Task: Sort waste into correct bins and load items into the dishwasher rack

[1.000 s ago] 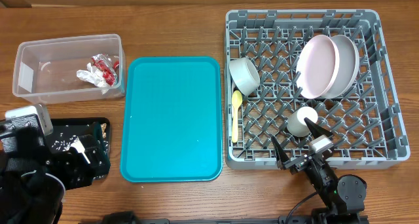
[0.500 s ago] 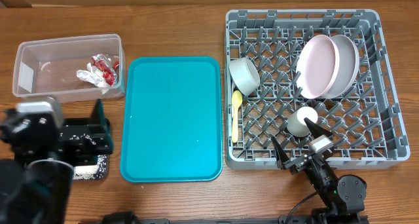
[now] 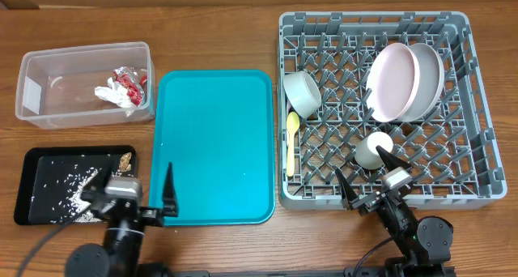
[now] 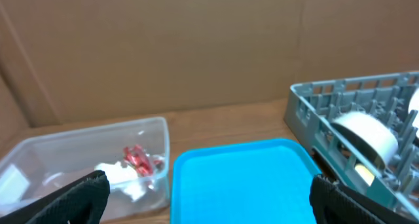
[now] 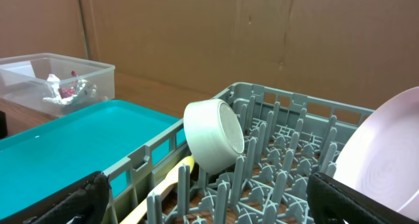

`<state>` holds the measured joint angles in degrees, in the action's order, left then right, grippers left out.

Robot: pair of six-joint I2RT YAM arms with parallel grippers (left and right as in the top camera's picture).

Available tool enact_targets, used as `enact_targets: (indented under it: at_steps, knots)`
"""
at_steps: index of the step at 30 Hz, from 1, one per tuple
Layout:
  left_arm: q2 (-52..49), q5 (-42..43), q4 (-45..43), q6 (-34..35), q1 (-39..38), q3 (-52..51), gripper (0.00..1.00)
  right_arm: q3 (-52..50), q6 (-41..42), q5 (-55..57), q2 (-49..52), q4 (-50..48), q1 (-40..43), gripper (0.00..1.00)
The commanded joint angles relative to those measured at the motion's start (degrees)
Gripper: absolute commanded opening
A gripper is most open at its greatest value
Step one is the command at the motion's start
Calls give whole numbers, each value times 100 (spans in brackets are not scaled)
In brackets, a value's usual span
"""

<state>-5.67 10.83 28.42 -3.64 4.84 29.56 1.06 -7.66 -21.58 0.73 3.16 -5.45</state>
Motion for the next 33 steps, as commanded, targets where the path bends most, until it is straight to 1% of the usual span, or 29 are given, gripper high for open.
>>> enact_targets:
  at_steps: [1,10,16,33]
  knots:
    - [564,131,-299,-153,-44,-826,100,-59,22,57,-57,-11,-44,100]
    - [546,442,-1390,-149,-70,-2107,100,-59,22,57,-57,-11,-44,100]
    - [549,382,-2570,-103,-225,-2885,100,-59,22,57,-57,-11,-44,100]
    - [542,367,-2555,-109,-267,-2929,100,-59,22,57,-57,-11,-44,100]
